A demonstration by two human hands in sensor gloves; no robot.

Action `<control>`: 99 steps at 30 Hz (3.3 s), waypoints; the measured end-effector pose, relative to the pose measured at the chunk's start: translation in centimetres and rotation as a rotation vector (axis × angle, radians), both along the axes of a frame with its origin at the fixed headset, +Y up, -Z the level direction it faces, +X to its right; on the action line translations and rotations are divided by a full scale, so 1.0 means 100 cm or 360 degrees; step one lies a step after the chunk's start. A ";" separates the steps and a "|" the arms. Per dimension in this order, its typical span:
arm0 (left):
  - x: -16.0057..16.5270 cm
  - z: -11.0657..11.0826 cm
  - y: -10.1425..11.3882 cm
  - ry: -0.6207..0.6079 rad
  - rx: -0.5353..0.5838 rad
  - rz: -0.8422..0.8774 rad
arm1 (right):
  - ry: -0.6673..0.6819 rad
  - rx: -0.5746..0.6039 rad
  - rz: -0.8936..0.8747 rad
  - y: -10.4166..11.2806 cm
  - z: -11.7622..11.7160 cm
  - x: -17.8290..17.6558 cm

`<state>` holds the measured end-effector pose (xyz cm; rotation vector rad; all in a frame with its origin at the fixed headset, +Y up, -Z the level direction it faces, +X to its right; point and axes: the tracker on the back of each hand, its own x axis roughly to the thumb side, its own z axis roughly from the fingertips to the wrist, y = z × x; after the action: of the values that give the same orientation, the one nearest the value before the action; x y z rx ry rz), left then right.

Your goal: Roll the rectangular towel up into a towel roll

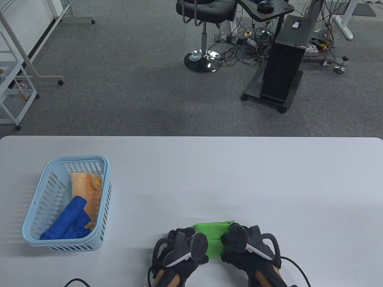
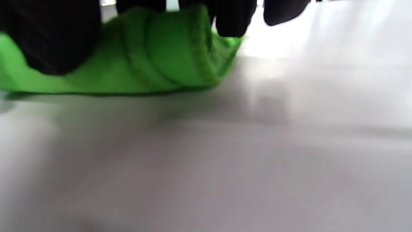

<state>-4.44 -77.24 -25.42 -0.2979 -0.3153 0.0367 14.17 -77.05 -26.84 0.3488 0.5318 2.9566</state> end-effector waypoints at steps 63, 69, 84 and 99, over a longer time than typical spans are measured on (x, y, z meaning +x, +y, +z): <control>-0.014 0.000 0.009 0.0022 0.0043 0.0342 | -0.0045 -0.0049 -0.0195 0.002 -0.004 0.008; -0.007 0.004 0.018 -0.0110 0.0192 0.0437 | -0.0073 -0.0081 -0.0193 0.003 -0.004 0.008; -0.008 0.000 0.006 -0.0072 -0.0130 0.0283 | -0.0036 -0.0121 -0.0238 0.006 0.003 0.007; -0.017 0.002 0.023 0.0051 0.0219 0.0303 | 0.0119 0.0095 -0.0044 0.006 0.011 -0.018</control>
<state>-6.17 -74.99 -25.18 -0.1299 -0.3122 0.2065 12.41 -76.41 -25.74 0.4708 0.4436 2.9476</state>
